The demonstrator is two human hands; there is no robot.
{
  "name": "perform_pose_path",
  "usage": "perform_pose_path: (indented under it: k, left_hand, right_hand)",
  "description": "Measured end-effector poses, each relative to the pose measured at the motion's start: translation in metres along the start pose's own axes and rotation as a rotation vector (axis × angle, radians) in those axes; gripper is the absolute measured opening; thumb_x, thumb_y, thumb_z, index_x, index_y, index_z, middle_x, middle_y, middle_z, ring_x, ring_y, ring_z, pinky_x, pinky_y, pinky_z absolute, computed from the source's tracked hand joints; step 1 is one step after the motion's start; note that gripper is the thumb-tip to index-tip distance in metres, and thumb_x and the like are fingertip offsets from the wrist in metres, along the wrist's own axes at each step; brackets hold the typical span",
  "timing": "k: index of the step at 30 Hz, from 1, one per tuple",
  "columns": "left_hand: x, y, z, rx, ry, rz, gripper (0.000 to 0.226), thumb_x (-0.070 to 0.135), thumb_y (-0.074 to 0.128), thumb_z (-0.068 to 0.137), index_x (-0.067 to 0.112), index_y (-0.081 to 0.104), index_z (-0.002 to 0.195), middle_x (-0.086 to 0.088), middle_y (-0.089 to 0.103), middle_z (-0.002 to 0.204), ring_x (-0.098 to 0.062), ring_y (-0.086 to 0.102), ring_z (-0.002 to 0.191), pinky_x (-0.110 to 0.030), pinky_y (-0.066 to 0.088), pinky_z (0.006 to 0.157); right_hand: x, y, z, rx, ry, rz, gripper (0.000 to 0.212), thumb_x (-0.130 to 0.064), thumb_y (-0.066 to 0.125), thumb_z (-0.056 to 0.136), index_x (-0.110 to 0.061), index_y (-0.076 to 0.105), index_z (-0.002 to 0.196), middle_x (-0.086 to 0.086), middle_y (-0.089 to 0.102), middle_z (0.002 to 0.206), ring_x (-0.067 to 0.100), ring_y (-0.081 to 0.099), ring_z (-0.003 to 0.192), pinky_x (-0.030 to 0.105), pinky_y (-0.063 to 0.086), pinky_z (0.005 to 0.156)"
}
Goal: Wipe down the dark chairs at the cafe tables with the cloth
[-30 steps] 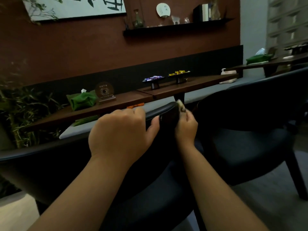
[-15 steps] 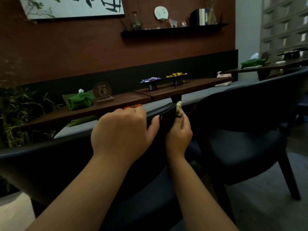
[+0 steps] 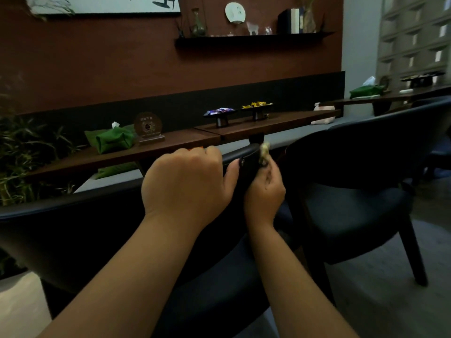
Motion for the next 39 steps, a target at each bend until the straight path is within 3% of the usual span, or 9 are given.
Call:
perform_pose_path:
  k: [4,7,12,15,18,22,29,35,39]
  left_hand:
    - [0.001,-0.001,-0.001,0.013,0.017,0.016,0.044,0.052,0.034,0.096,0.02,0.039,0.067,0.002,0.035,0.053,-0.014,0.03,0.043,-0.021,0.013,0.045]
    - [0.0,0.001,-0.001,0.024,0.012,0.015,0.044,0.052,0.034,0.097,0.02,0.04,0.068,0.001,0.035,0.055,-0.016,0.033,0.045,-0.022,0.016,0.046]
    - [0.0,0.005,-0.001,0.03,-0.002,0.002,0.045,0.051,0.033,0.096,0.019,0.05,0.071,-0.001,0.041,0.058,-0.017,0.036,0.048,-0.025,0.022,0.048]
    - [-0.001,0.004,0.0,0.033,0.002,-0.015,0.041,0.052,0.032,0.097,0.021,0.04,0.071,0.0,0.038,0.058,-0.017,0.037,0.048,-0.025,0.025,0.047]
    - [0.0,0.003,-0.001,0.043,0.002,-0.01,0.041,0.052,0.03,0.097,0.022,0.039,0.072,0.001,0.038,0.059,-0.016,0.037,0.049,-0.024,0.024,0.048]
    - [-0.001,0.003,0.0,0.017,-0.006,0.005,0.044,0.051,0.035,0.096,0.018,0.05,0.07,0.0,0.042,0.058,-0.018,0.036,0.049,-0.025,0.022,0.048]
    - [0.001,0.003,0.001,-0.009,-0.003,-0.007,0.042,0.05,0.035,0.096,0.02,0.039,0.068,0.001,0.037,0.055,-0.016,0.035,0.044,-0.023,0.022,0.046]
    - [0.0,0.002,0.0,-0.038,-0.011,0.019,0.047,0.052,0.033,0.097,0.019,0.049,0.066,0.003,0.038,0.052,-0.013,0.031,0.041,-0.02,0.014,0.044]
    - [0.0,0.002,0.002,-0.044,-0.013,0.001,0.047,0.05,0.038,0.096,0.017,0.051,0.064,0.002,0.037,0.051,-0.014,0.03,0.041,-0.019,0.012,0.045]
  right_hand:
    - [0.079,-0.025,-0.023,-0.032,0.349,-0.075,0.033,-0.01,0.043,0.099,-0.01,0.059,0.127,0.009,0.063,0.123,0.02,0.055,0.118,0.024,0.042,0.096]
    - [0.068,-0.026,-0.021,-0.066,0.296,-0.064,0.032,-0.017,0.044,0.099,-0.014,0.061,0.126,0.005,0.066,0.12,0.019,0.058,0.116,0.037,0.046,0.1]
    - [-0.022,0.003,-0.013,-0.076,-0.099,0.038,0.04,-0.035,0.04,0.097,-0.023,0.053,0.133,-0.002,0.059,0.13,0.008,0.053,0.122,0.03,0.046,0.1]
    - [-0.008,0.002,-0.021,-0.018,-0.02,0.049,0.037,-0.021,0.041,0.101,-0.014,0.052,0.135,0.004,0.056,0.133,0.018,0.048,0.129,0.033,0.042,0.106]
    - [0.023,-0.012,-0.034,0.051,0.155,0.053,0.034,-0.013,0.041,0.101,-0.013,0.056,0.131,-0.001,0.06,0.121,0.016,0.054,0.12,0.004,0.042,0.087]
    - [0.011,-0.009,-0.015,-0.007,0.298,0.092,0.031,-0.017,0.042,0.1,-0.013,0.062,0.124,0.005,0.067,0.114,0.017,0.062,0.108,0.024,0.05,0.087]
    - [-0.043,0.01,-0.021,-0.055,-0.055,0.038,0.039,-0.027,0.04,0.1,-0.018,0.051,0.137,0.002,0.055,0.135,0.016,0.047,0.129,0.04,0.042,0.106]
    - [0.068,-0.026,-0.05,0.011,0.439,-0.035,0.035,-0.01,0.04,0.101,-0.011,0.056,0.132,0.009,0.06,0.129,0.021,0.052,0.123,0.017,0.037,0.089]
    - [0.032,-0.015,-0.035,-0.06,0.252,0.035,0.036,-0.025,0.042,0.101,-0.022,0.054,0.134,0.0,0.057,0.132,0.014,0.049,0.127,0.024,0.04,0.1]
Point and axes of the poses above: each hand's wrist, its own z-axis towards the middle knuckle, its own y-axis out of the palm, x = y × z, the point moved 7 cm from there along z, towards the middle knuckle
